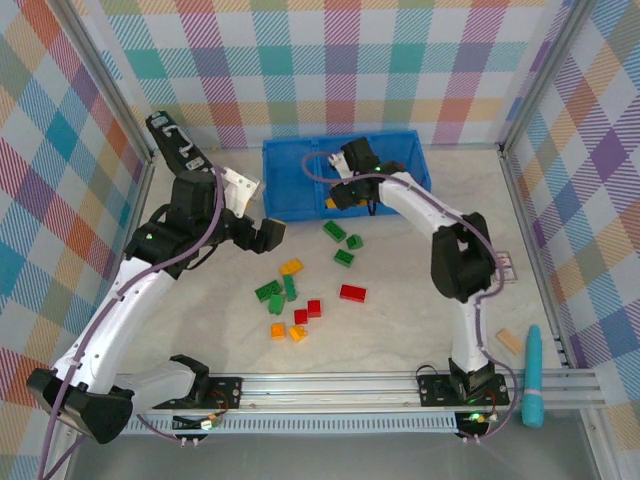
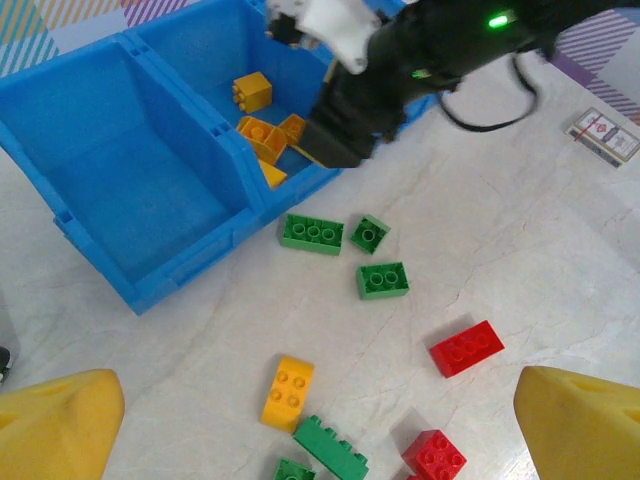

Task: Sort the legos into containers by color
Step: Place the lego in the container, then pick up the lego from the center of the table.

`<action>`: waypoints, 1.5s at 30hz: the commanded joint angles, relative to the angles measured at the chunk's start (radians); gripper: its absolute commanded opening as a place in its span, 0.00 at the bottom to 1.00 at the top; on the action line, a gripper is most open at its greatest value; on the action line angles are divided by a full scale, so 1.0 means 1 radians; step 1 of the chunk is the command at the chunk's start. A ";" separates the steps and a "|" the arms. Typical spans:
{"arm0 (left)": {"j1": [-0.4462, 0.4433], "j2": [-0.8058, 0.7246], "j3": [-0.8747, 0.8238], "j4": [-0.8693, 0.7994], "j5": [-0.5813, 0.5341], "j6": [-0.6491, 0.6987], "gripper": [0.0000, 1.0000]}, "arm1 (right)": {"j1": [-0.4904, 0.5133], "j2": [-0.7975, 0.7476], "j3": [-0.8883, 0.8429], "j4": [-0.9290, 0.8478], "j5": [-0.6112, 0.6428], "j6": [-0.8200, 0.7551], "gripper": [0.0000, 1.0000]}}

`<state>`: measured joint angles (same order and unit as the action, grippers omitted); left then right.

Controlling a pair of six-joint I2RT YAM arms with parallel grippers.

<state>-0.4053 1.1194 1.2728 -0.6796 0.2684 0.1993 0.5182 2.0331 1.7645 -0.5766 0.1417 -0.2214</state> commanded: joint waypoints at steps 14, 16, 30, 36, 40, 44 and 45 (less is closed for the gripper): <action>-0.013 -0.014 0.014 -0.006 0.014 0.007 1.00 | 0.083 -0.602 -0.708 0.000 -0.521 -0.450 0.70; -0.014 -0.008 0.014 -0.008 0.021 0.009 1.00 | 0.104 -0.611 -0.757 0.044 -0.508 -0.436 0.69; -0.014 0.011 0.010 -0.017 -0.001 0.019 1.00 | 0.158 -0.491 -0.855 0.136 -0.418 -0.475 0.68; -0.015 0.004 0.002 -0.012 0.022 0.030 1.00 | 0.167 -0.392 -0.832 0.158 -0.362 -0.495 0.70; -0.014 0.007 0.000 -0.012 0.011 0.032 1.00 | 0.172 -0.348 -0.820 0.149 -0.343 -0.511 0.69; -0.014 0.016 0.002 -0.015 0.002 0.034 1.00 | 0.178 -0.318 -0.824 0.158 -0.308 -0.519 0.54; -0.013 0.018 0.000 -0.015 0.000 0.032 1.00 | 0.178 -0.315 -0.827 0.163 -0.303 -0.519 0.46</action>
<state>-0.4057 1.1316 1.2728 -0.6819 0.2680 0.2150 0.6880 1.6993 0.9260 -0.4217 -0.1703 -0.7200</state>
